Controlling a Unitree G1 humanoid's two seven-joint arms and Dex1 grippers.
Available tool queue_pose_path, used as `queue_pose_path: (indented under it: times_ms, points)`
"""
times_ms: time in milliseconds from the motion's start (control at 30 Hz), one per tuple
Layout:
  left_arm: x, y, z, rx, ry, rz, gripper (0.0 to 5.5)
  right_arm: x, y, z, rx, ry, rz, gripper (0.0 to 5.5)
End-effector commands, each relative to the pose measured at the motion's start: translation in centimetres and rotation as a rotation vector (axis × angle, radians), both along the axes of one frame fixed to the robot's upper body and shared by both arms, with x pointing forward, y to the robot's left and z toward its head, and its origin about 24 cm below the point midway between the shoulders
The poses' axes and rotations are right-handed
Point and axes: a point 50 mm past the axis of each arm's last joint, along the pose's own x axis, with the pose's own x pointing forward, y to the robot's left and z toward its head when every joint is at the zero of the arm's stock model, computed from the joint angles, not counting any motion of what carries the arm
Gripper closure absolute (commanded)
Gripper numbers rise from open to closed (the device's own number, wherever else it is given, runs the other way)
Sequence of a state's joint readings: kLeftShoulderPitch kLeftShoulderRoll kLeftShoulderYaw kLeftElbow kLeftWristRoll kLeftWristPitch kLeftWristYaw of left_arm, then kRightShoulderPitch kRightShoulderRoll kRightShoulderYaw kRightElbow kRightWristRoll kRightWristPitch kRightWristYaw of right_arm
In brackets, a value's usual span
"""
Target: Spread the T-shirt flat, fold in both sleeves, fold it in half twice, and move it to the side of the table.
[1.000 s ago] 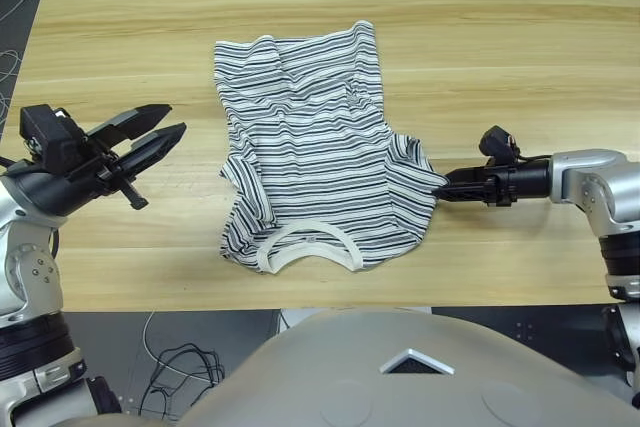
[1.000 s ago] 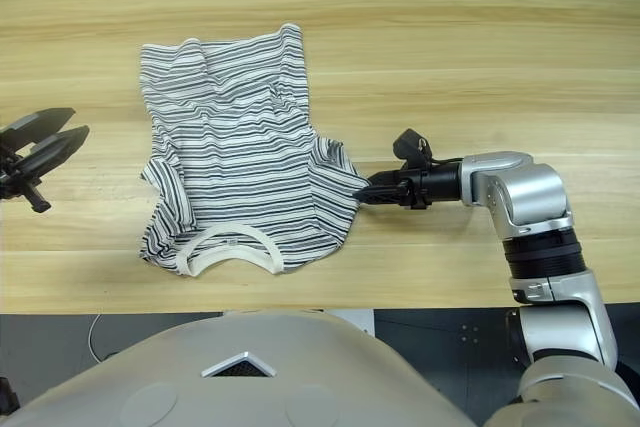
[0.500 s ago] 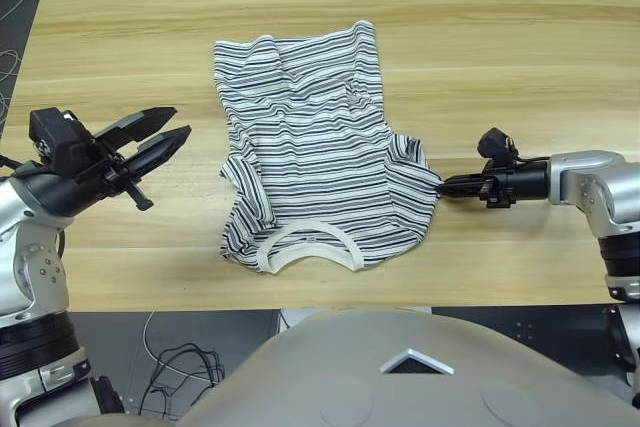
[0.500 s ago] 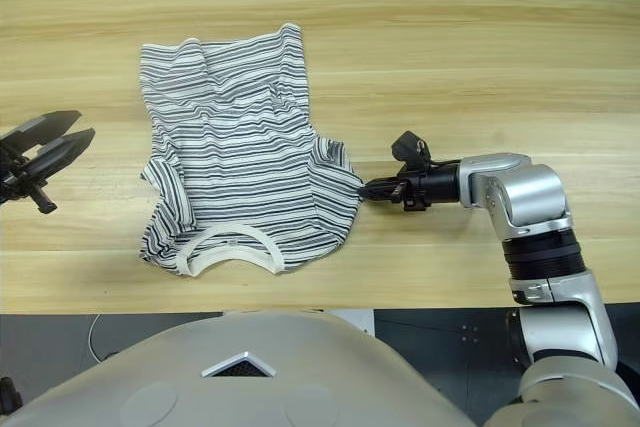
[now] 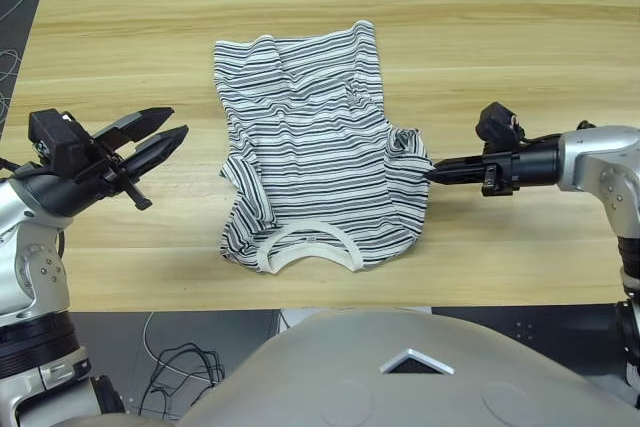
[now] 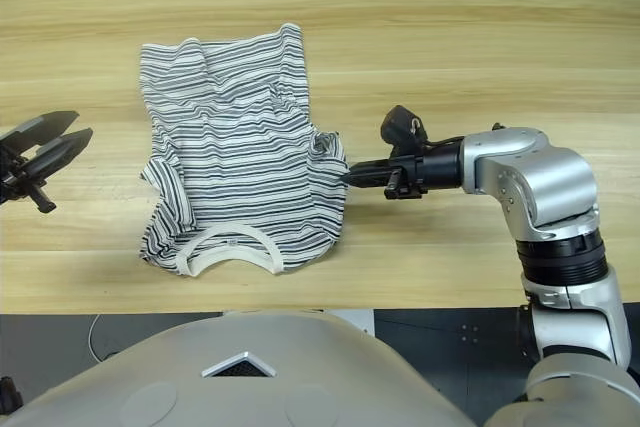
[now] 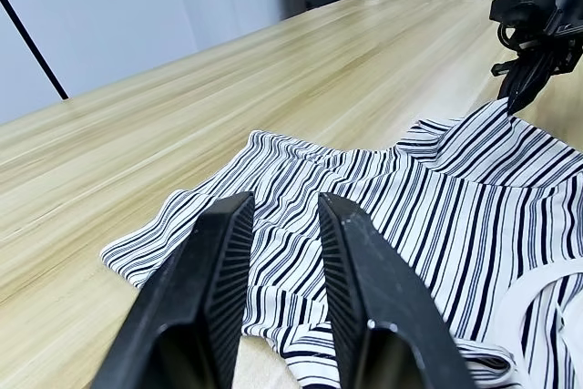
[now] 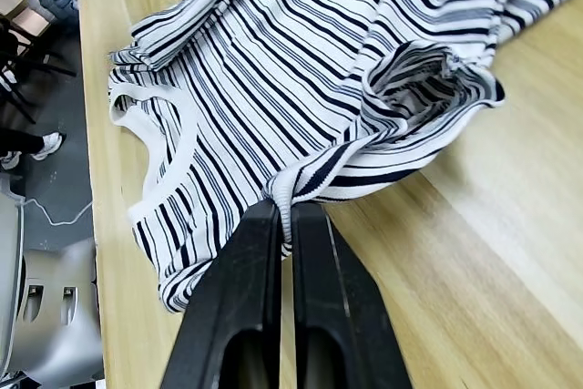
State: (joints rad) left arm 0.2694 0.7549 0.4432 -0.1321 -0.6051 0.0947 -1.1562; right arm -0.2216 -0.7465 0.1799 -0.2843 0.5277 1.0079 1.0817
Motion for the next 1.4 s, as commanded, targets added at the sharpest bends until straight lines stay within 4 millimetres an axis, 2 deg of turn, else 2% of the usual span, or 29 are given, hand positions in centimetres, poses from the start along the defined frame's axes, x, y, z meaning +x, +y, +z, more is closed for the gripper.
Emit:
queue_pose_path:
  times_ms: [33,200,467,500,667,1100,1300,1400]
  points:
    - [0.1,0.1,0.3,0.023,-0.015,-0.014,4.18,-0.4,1.5,0.1,0.011,-0.014,0.052,5.37]
    - [0.3,0.1,0.2,0.025,-0.015,-0.023,4.18,-0.9,4.6,-0.2,0.049,-0.013,0.15,5.37]
    - [0.5,0.1,0.0,0.029,-0.008,-0.036,4.18,-1.6,7.9,-1.7,0.048,0.013,0.249,5.37]
    - [0.5,0.1,0.0,0.03,-0.006,-0.036,4.18,-1.5,8.0,-2.1,0.036,0.008,0.24,5.37]
    - [0.4,0.1,-0.1,0.027,-0.001,-0.039,4.18,-1.0,7.9,-2.5,0.044,0.005,0.208,4.62]
    - [0.3,-0.1,-0.1,0.015,0.002,-0.057,4.18,-0.9,7.6,-0.7,0.165,0.054,0.197,4.62]
    - [0.3,-0.2,-0.1,0.011,0.001,-0.06,4.18,-2.0,7.6,-2.8,0.13,0.134,0.179,4.62]
    - [0.3,-0.3,0.0,0.019,-0.007,-0.045,4.18,-1.4,7.4,-2.6,0.146,0.102,0.161,4.62]
